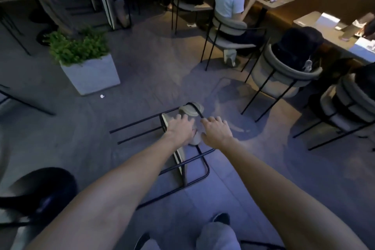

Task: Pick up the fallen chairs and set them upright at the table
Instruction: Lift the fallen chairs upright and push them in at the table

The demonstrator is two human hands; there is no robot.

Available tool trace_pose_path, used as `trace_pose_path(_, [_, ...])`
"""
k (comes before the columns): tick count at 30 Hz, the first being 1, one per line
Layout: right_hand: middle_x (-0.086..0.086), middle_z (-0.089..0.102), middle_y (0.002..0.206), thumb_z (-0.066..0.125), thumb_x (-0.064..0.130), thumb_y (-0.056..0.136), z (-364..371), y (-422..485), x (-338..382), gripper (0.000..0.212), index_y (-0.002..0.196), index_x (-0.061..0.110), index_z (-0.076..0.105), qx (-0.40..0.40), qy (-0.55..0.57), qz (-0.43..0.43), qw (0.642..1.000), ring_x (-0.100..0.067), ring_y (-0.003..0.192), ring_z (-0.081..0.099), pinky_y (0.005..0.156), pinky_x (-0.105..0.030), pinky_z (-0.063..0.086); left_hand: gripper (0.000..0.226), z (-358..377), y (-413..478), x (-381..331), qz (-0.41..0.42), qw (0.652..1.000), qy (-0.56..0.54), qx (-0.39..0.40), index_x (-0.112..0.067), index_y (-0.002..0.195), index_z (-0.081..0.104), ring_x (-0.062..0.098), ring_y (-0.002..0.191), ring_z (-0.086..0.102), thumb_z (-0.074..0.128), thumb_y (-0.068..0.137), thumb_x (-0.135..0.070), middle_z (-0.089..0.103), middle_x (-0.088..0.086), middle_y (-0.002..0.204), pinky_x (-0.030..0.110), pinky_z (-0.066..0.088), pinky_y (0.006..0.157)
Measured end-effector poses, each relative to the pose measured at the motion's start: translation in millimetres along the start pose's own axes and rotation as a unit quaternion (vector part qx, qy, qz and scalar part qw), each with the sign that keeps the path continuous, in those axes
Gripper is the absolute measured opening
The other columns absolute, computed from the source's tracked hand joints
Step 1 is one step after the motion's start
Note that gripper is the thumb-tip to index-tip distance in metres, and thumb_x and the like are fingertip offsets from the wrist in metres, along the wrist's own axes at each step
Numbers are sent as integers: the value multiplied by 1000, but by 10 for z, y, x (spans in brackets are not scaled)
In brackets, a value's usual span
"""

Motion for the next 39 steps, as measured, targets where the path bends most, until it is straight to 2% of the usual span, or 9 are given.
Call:
trace_pose_path(5, [-14, 50, 137, 50, 27, 93, -39, 918, -860, 48, 139, 14, 42, 5, -38, -78, 996, -38, 125, 44, 102, -48, 38, 46, 90, 1065, -256, -85, 996, -26, 27, -18, 130, 53, 34, 122, 50, 37, 101, -49, 54, 12, 134, 45, 42, 94])
trace_pose_path(10, [-15, 49, 137, 50, 21, 94, -66, 1556, -1510, 49, 141, 12, 39, 32, -72, -157, 984, -38, 125, 44, 103, -47, 38, 49, 80, 1839, -545, -192, 975, -92, 58, -16, 137, 49, 35, 129, 44, 36, 101, -47, 49, 14, 142, 46, 41, 99])
trace_pose_path(19, [-16, 50, 136, 60, 27, 92, 14, 2842, -1698, 52, 138, 11, 41, 52, -123, -301, 944, -38, 126, 44, 101, -47, 38, 64, 355, 2880, -499, -320, 934, -134, 89, -17, 145, 37, 35, 130, 42, 37, 96, -57, 42, 13, 148, 49, 38, 98])
trace_pose_path(27, [-15, 43, 143, 61, 22, 92, 545, 3794, -1605, 59, 145, 12, 37, 103, -176, -413, 888, -37, 129, 40, 103, -47, 37, 66, 1044, 3462, -247, -421, 872, -172, 180, -15, 143, 37, 33, 125, 44, 36, 96, -61, 43, 14, 144, 44, 41, 90])
trace_pose_path(33, [-15, 41, 146, 63, 18, 89, 1053, 4253, -1639, 66, 148, 14, 33, 130, -212, -482, 840, -36, 128, 40, 101, -45, 36, 63, 1511, 3684, -341, -504, 807, -234, 201, -18, 143, 36, 32, 126, 43, 35, 95, -58, 41, 10, 146, 45, 42, 93])
trace_pose_path(39, [-11, 44, 141, 70, 24, 86, 1635, 4583, -1487, 67, 144, 18, 37, 96, -232, -582, 773, -34, 127, 43, 99, -43, 38, 69, 2011, 3867, -414, -592, 743, -253, 185, -15, 143, 36, 32, 122, 45, 37, 92, -62, 43, 12, 140, 44, 41, 91])
Point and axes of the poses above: each hand's wrist, its own y-axis towards the middle knuckle, its own z-axis out of the palm, x = y × z, the point moved 9 cm from there along y, towards the middle knuckle
